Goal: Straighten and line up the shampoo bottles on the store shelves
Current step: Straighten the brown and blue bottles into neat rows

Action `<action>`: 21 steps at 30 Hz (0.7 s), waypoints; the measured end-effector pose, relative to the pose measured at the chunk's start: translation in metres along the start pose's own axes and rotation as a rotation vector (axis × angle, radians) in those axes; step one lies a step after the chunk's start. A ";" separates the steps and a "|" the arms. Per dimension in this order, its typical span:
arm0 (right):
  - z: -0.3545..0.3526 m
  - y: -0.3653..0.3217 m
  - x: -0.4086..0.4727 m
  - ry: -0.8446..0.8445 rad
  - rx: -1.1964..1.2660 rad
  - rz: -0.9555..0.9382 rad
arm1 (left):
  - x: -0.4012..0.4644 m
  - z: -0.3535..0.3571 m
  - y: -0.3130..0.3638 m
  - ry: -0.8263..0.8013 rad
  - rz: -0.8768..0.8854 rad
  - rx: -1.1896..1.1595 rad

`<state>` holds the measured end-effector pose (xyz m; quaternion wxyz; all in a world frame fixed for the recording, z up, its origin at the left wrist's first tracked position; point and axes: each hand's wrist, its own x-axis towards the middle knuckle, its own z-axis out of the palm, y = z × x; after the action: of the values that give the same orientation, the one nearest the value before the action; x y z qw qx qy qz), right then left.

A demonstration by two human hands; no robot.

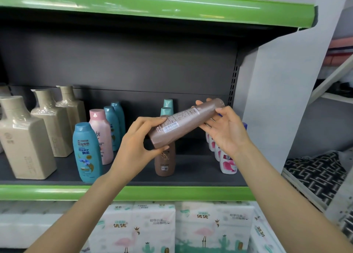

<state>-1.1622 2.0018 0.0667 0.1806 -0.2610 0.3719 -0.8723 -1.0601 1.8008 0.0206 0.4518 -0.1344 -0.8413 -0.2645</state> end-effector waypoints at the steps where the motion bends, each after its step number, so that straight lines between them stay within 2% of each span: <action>1: 0.000 0.001 0.000 -0.004 0.028 0.005 | -0.001 0.000 -0.001 0.006 0.021 0.018; 10: -0.001 0.011 0.001 0.014 0.187 0.013 | -0.003 0.000 -0.007 0.012 0.072 0.067; 17: -0.001 0.014 0.002 0.017 0.191 0.010 | -0.004 -0.002 -0.009 0.010 0.073 0.080; 21: 0.001 0.015 0.003 0.063 0.092 0.022 | -0.002 -0.008 -0.002 -0.031 0.001 -0.011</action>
<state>-1.1624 1.9897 0.0570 0.1901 -0.2207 0.3398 -0.8943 -1.0545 1.7946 0.0216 0.4380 -0.1416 -0.8467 -0.2669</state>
